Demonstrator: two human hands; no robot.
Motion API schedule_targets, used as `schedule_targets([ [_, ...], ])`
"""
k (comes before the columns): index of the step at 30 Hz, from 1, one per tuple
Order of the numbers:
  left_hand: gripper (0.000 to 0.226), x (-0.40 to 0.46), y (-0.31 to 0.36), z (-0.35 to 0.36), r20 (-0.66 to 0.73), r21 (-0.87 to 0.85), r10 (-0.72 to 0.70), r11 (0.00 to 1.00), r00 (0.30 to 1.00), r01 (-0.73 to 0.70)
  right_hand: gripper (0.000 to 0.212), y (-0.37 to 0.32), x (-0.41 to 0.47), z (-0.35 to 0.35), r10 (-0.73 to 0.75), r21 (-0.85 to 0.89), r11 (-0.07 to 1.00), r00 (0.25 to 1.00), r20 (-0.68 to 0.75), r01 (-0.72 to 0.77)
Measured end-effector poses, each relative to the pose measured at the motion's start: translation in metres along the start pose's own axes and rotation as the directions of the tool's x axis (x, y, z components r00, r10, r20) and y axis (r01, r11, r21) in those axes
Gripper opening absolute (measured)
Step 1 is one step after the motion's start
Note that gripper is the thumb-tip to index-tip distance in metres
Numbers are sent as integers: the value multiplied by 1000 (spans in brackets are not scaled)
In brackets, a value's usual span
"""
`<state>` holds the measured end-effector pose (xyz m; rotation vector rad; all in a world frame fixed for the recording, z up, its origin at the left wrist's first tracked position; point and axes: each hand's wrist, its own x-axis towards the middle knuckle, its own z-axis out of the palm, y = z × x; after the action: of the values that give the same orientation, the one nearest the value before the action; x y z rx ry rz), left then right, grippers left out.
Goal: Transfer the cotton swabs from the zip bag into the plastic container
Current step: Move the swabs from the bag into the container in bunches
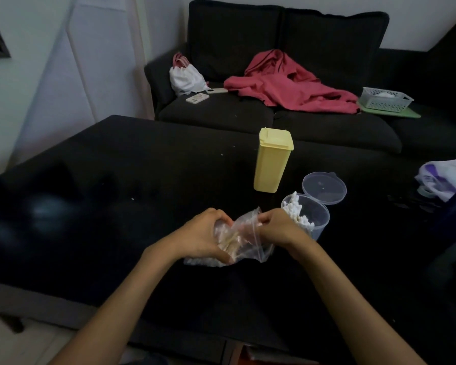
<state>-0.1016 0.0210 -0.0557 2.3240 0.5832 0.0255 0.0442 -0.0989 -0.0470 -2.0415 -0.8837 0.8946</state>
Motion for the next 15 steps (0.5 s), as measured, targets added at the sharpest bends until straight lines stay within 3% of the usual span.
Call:
schedule_targets([
  [2, 67, -1, -1, -2, 58, 22, -28, 999, 998, 27, 16, -1, -2, -10, 68, 14, 997, 992, 109, -70],
  [5, 66, -1, -2, -2, 60, 39, -34, 999, 998, 32, 14, -3, -8, -18, 130, 189, 967, 967, 219, -173],
  [15, 61, 0, -1, 2, -50, -65, 50, 996, 997, -53, 22, -2, -4, -8, 74, 161, 983, 995, 65, -84],
])
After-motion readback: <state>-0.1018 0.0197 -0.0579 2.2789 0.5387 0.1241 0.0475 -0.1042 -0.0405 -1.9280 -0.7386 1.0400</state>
